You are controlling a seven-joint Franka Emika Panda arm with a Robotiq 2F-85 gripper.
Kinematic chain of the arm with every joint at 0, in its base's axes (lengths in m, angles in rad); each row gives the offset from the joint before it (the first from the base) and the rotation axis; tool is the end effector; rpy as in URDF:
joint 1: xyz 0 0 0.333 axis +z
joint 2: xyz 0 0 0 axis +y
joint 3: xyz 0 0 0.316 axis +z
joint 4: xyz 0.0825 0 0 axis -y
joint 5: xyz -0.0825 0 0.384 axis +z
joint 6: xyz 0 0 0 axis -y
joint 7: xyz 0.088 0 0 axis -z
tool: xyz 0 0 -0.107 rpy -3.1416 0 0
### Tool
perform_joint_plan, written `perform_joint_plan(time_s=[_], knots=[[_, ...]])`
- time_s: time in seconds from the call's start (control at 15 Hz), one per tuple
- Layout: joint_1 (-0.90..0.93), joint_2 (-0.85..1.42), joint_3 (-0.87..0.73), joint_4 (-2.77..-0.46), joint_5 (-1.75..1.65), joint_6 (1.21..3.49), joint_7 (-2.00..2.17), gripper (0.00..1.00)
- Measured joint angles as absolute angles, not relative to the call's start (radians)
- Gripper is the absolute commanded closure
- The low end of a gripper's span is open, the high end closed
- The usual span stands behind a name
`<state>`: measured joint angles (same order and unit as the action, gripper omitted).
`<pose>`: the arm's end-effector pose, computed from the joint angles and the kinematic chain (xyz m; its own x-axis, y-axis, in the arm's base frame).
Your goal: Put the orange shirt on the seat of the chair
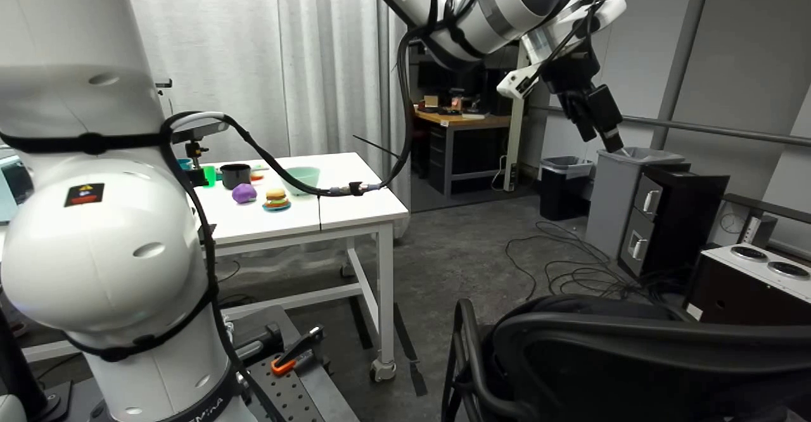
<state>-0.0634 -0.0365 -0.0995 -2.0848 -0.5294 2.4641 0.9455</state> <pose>0.5660 -0.0928 0.4860 0.6094 -0.5779 0.5428 -0.6923 -0.7216 0.0090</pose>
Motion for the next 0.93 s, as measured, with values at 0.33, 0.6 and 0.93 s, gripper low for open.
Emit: perform_joint_plan(time_s=[0.33,0.6,0.93], knots=[[-0.064,-0.045,-0.097,-2.094,-0.506,2.457,0.928,0.0],[-0.064,-0.043,-0.097,-2.094,-0.506,2.457,0.928,0.0],[-0.064,-0.043,-0.097,-2.094,-0.506,2.457,0.928,0.0]])
